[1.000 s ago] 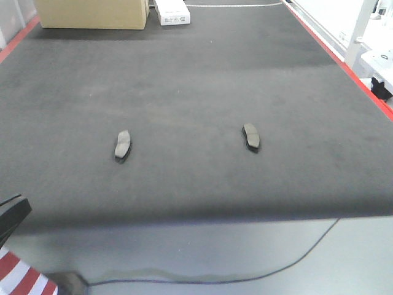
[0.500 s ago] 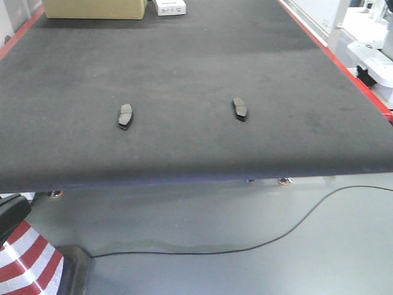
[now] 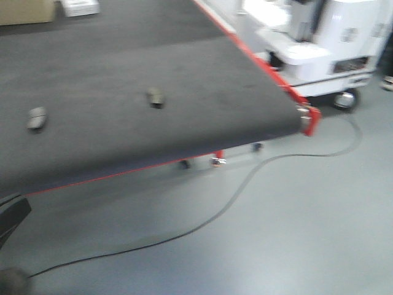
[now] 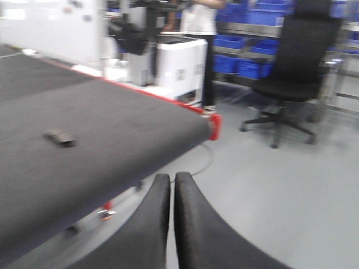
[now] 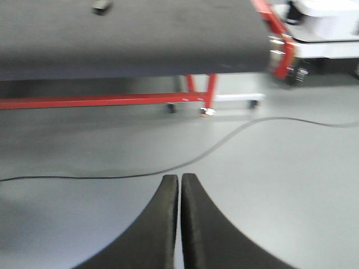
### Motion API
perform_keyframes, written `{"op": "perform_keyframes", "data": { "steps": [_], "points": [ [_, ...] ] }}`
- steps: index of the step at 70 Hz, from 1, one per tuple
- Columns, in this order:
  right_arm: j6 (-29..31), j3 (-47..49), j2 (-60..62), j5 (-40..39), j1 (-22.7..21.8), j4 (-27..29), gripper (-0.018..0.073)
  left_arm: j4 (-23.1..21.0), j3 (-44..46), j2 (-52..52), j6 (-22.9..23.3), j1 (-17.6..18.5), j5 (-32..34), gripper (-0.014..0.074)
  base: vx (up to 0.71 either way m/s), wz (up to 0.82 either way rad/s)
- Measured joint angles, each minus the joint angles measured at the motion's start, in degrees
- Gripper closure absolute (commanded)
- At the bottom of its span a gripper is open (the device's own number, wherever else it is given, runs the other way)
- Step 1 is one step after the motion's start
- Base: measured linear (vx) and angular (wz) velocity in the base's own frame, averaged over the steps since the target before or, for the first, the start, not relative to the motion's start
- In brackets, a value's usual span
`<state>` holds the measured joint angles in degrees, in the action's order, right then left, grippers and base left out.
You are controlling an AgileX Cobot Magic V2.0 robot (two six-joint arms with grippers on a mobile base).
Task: Move and align brake pads A on conveyor
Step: 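Back the base away from the conveyor and turn, then drive along the corridor beside the yellow floor line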
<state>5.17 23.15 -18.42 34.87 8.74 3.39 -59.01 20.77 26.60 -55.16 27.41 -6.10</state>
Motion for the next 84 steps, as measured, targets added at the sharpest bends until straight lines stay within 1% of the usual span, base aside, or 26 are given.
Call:
{"op": "perform_keyframes", "data": {
  "steps": [37, 84],
  "points": [
    [0.0, 0.0, 0.0, 0.0, 0.0, 0.0, 0.0563, 0.0, 0.0, 0.0, 0.0, 0.0, -0.05, 0.0603, -0.05, -0.73],
    [0.0, 0.0, 0.0, 0.0, 0.0, 0.0, 0.0563, 0.0, 0.0, 0.0, 0.0, 0.0, -0.05, 0.0603, 0.04, -0.64]
  ]
}}
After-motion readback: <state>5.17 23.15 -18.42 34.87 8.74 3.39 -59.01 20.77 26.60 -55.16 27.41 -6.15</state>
